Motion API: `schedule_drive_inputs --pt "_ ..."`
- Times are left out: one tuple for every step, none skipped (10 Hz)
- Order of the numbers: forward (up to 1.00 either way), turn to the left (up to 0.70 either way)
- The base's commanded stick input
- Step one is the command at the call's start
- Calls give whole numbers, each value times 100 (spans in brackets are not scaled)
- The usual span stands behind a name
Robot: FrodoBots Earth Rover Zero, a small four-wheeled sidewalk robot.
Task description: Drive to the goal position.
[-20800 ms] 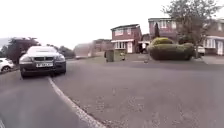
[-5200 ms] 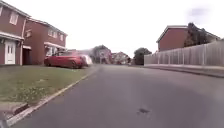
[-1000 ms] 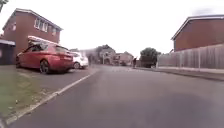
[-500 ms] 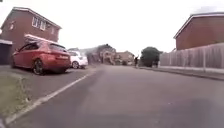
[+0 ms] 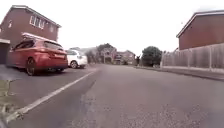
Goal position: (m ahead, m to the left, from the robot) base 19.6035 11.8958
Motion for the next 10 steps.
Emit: schedule_drive_inputs --pt "100 0" --pt "100 0" --pt "100 0" --pt "100 0" --pt "100 0" --pt "100 0" --pt "100 0" --pt "100 0" --pt "100 0" --pt "100 0"
